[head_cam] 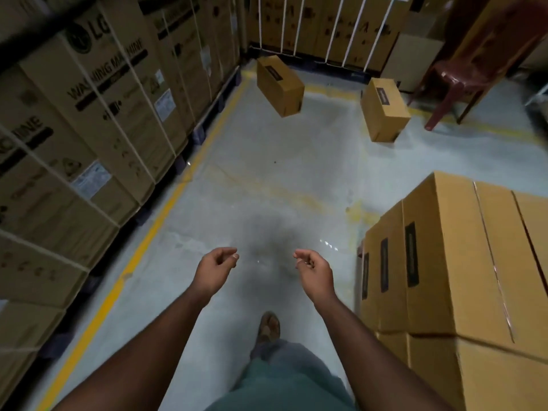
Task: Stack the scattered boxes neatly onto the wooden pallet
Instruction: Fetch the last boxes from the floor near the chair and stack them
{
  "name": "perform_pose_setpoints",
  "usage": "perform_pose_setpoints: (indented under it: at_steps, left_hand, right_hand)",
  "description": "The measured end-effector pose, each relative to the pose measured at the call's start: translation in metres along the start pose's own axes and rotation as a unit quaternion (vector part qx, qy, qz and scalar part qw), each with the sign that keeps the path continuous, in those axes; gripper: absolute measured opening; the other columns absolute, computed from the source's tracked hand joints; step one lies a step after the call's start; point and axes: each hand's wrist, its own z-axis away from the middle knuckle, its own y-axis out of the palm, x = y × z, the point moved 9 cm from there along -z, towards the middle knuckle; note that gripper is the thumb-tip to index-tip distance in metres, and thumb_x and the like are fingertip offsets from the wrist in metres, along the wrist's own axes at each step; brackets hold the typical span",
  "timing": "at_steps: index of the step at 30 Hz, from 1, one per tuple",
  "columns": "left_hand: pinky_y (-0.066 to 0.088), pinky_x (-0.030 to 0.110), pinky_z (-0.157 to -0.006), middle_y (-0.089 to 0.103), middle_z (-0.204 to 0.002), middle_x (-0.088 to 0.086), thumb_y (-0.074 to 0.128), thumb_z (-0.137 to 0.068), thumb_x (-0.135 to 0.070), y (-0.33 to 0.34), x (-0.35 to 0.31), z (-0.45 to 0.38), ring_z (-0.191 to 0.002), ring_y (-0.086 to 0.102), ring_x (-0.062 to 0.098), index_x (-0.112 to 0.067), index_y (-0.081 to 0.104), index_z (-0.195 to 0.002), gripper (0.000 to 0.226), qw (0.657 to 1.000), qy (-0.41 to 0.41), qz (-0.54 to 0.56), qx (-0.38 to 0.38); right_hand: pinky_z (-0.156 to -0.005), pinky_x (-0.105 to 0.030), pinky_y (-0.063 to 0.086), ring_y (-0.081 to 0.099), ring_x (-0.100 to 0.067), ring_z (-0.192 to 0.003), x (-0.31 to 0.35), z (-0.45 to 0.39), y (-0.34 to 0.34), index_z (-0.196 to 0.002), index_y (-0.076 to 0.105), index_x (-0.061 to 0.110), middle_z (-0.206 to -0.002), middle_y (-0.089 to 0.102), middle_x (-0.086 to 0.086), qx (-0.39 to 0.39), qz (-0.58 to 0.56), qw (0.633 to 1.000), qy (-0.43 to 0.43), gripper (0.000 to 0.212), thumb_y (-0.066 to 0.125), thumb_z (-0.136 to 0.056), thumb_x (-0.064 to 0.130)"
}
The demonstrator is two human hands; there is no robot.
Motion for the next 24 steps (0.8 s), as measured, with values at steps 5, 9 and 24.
perform_pose_setpoints:
  at_steps: [5,9,24]
  left_hand:
    - [0.052,0.034,-0.086,0.074,-0.111,0.018,0.065,-0.100,-0.010,-0.012,-0.090,-0.125,-0.096,0.069,0.024,-0.011,0.070,-0.117,0.018,1.000,0.003,0.019,-0.002]
    - [0.053,0.033,-0.082,0.076,-0.109,0.014,0.059,-0.104,-0.009,-0.022,-0.139,-0.237,-0.092,0.072,0.025,-0.006,0.068,-0.120,0.020,0.999,-0.006,0.041,-0.010]
    - [0.052,0.040,-0.090,0.075,-0.101,0.012,0.060,-0.103,-0.009,-0.012,-0.399,-0.685,-0.088,0.069,0.024,-0.005,0.069,-0.118,0.018,0.999,-0.007,0.017,0.041]
  right_hand:
    - [-0.098,-0.043,0.055,0.070,-0.026,-0.109,0.101,-0.137,0.014,-0.119,0.072,0.010,-0.115,0.076,-0.004,0.015,0.007,1.000,-0.001,0.022,0.060,-0.102,0.006]
    - [-0.090,-0.037,0.053,0.069,-0.027,-0.099,0.172,-0.248,0.033,-0.120,0.070,0.003,-0.117,0.075,-0.013,0.021,-0.016,1.000,0.003,0.021,0.060,-0.102,0.004]
    - [-0.074,-0.025,0.050,0.066,-0.024,-0.090,0.379,-0.669,0.076,-0.124,0.065,-0.006,-0.117,0.072,-0.026,-0.030,-0.100,0.993,0.060,0.024,0.053,-0.104,-0.003]
